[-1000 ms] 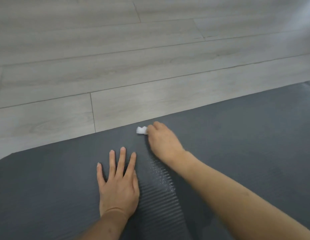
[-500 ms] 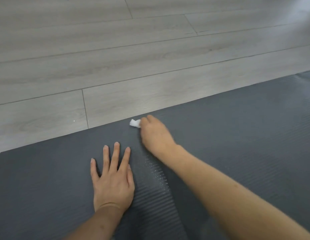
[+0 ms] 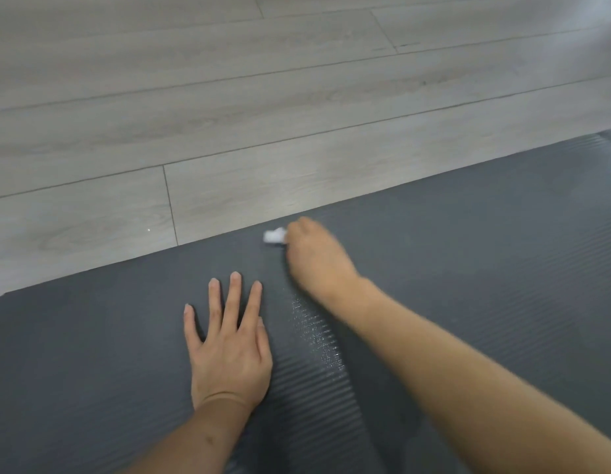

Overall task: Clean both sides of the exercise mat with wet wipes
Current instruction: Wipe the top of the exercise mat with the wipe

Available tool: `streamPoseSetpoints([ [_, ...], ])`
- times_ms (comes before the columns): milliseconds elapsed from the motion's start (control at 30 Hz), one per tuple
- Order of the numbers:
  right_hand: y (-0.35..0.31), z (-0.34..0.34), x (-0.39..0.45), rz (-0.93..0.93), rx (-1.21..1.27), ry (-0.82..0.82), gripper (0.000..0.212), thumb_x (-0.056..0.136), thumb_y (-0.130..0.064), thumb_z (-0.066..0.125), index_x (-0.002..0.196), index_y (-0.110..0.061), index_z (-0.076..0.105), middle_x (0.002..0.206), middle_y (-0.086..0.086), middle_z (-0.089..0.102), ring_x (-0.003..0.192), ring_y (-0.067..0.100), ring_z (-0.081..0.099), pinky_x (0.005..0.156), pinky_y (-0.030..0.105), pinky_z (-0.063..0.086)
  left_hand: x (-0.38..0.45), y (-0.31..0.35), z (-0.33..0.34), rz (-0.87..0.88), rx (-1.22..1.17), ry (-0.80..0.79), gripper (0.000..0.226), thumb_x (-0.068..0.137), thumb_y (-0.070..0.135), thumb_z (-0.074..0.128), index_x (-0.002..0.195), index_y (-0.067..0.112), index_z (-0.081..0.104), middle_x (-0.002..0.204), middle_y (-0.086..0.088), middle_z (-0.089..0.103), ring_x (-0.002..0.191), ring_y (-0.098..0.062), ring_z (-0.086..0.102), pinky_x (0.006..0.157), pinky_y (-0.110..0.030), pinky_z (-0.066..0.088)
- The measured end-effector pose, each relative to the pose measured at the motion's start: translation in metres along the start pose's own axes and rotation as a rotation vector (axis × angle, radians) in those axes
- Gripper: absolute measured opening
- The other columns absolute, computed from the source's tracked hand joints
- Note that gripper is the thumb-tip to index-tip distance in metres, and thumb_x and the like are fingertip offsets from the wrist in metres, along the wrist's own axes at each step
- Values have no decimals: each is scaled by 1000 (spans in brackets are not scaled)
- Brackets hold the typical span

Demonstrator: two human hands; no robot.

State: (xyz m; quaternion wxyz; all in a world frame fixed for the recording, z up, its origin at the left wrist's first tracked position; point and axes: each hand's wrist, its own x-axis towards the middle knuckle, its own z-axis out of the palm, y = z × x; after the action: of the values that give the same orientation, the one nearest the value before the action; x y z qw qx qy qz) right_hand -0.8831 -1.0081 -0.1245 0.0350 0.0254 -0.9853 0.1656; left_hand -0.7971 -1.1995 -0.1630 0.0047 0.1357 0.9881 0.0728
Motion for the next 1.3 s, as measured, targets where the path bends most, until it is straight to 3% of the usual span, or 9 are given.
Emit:
streamPoseSetpoints([
  [200, 131, -62, -2, 743, -133, 231, 18, 91, 0, 43, 102, 1, 56, 111, 23, 58, 101, 42, 55, 78, 42, 37, 2, 0, 0, 7, -2, 3, 58, 103, 36, 27, 161, 29, 29, 171, 1, 21, 159, -27, 15, 123, -65, 15],
  [367, -25, 4, -14, 246, -7, -29, 21, 85, 4, 50, 102, -4, 61, 99, 16, 61, 91, 36, 59, 79, 45, 47, 1, -1, 1, -5, 1, 0, 59, 102, 36, 27, 160, 28, 36, 170, 1, 24, 159, -27, 17, 123, -65, 15],
  [433, -15, 2, -20, 53, 4, -14, 17, 80, 9, 53, 90, -4, 56, 90, 16, 55, 80, 37, 55, 67, 46, 48, 1, -1, 1, -7, -2, 7, 59, 101, 36, 27, 159, 27, 39, 170, 0, 26, 158, -28, 19, 122, -66, 16],
  [633, 150, -68, -21, 737, -156, 212, 17, 88, 4, 43, 101, 1, 55, 110, 24, 57, 98, 45, 56, 78, 44, 39, 1, 0, 1, 6, 2, 20, 58, 103, 36, 26, 159, 27, 36, 170, 0, 24, 159, -28, 18, 123, -65, 14],
  [733, 75, -37, -16, 641, -96, 192, 27, 86, 1, 47, 109, -6, 61, 107, 17, 61, 99, 38, 59, 85, 41, 45, 3, 0, 0, 0, 4, -2, 58, 103, 36, 26, 159, 27, 36, 170, 0, 24, 159, -28, 16, 123, -64, 13],
  [900, -9, -3, -51, 69, 11, 10, 19, 78, 8, 54, 89, -8, 56, 87, 14, 57, 76, 34, 54, 64, 45, 52, 3, -2, 0, -1, 2, 12, 58, 102, 36, 28, 158, 27, 40, 169, 0, 28, 158, -28, 19, 123, -64, 13],
  [1100, 155, -84, -47, 804, -162, 195, 16, 90, 2, 44, 101, 5, 56, 111, 28, 58, 99, 45, 55, 83, 46, 42, 3, 0, -1, 7, 21, -1, 58, 103, 37, 24, 160, 29, 33, 170, 0, 23, 159, -27, 16, 124, -63, 13],
  [1200, 79, -51, -47, 696, -75, 180, 15, 89, 2, 45, 99, 2, 56, 105, 22, 59, 95, 41, 55, 77, 42, 38, 3, -2, 0, -4, 20, -3, 58, 103, 36, 25, 160, 28, 35, 171, 0, 23, 159, -27, 14, 124, -63, 12],
  [1300, -13, -6, -63, 277, 15, 7, 17, 77, 9, 54, 89, -4, 56, 89, 15, 56, 78, 35, 54, 66, 41, 43, 2, -2, 1, -9, 19, 9, 58, 102, 35, 28, 159, 27, 39, 170, 0, 25, 159, -27, 16, 124, -63, 12],
])
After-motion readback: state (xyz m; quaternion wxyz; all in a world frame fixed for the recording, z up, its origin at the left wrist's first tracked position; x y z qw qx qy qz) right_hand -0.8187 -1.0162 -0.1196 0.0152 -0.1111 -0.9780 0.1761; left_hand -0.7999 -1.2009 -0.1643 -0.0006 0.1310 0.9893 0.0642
